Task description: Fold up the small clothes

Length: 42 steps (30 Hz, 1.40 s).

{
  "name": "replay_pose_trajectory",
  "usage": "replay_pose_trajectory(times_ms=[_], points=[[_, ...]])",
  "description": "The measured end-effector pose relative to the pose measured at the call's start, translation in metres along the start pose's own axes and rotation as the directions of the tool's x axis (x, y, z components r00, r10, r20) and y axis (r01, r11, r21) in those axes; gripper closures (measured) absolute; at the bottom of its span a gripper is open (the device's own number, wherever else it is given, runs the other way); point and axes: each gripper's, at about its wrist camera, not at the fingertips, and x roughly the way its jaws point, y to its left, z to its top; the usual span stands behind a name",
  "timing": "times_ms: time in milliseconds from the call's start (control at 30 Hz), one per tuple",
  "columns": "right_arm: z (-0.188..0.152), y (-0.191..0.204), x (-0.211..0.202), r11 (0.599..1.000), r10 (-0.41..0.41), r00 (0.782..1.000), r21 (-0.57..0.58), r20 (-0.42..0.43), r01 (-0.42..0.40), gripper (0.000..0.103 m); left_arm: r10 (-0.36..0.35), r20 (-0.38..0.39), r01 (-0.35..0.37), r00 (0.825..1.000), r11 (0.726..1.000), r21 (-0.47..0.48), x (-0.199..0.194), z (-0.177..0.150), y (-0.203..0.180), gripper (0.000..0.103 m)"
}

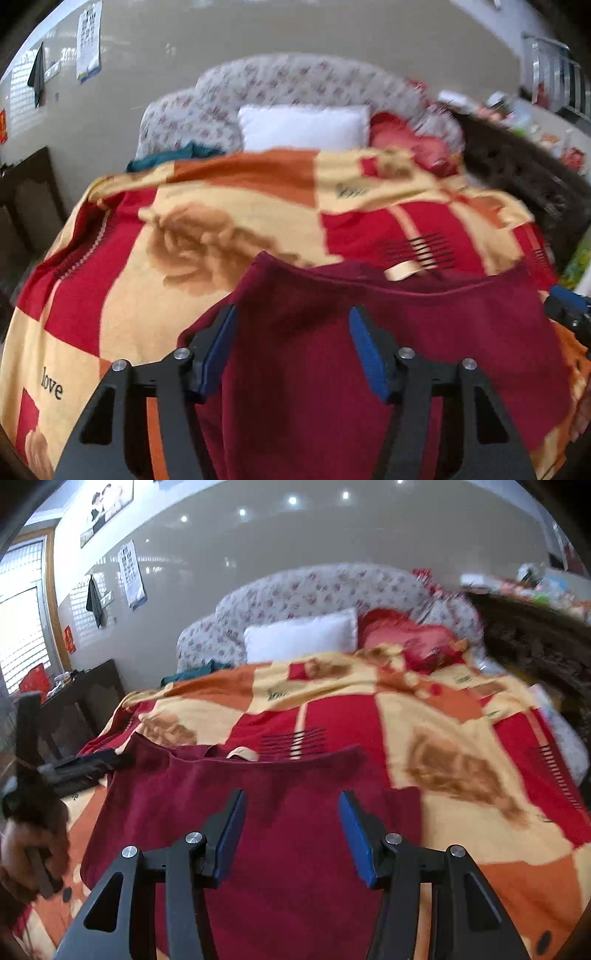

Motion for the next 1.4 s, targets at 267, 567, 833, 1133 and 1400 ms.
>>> replay_pose_trajectory(times_ms=[267,567,833,1133,1400], points=[[-0.004,-0.044,0.083,0.988,-0.123,0.979,0.071,-0.161,0.136,0.050,-0.037,0.002,0.037,0.999,0.992,-0.124,0.028,-0.035,0.035,0.032],[0.003,-0.047,0.073,0.987,-0.133,0.979,0.066,-0.153,0.144,0.050,-0.108,0.031,0.111,0.994,0.978,-0.175,0.003,-0.036,0.047,0.025],[-0.036,0.007,-0.037,0.993,-0.042,0.997,-0.113,-0.068,0.034,0.027,-0.306,0.016,0.305,0.952,0.942,-0.143,-0.070,-0.088,0.043,0.025],[-0.090,0.001,-0.023,0.997,-0.064,0.972,-0.053,-0.228,0.054,0.027,-0.323,-0.081,0.285,0.943,0.908,-0.308,-0.055,-0.146,0.067,0.023],[-0.020,0.104,-0.029,0.972,0.028,0.998,-0.233,-0.064,-0.042,0.026,-0.258,0.056,0.261,0.965,0.902,-0.345,-0.083,-0.179,0.080,0.022]])
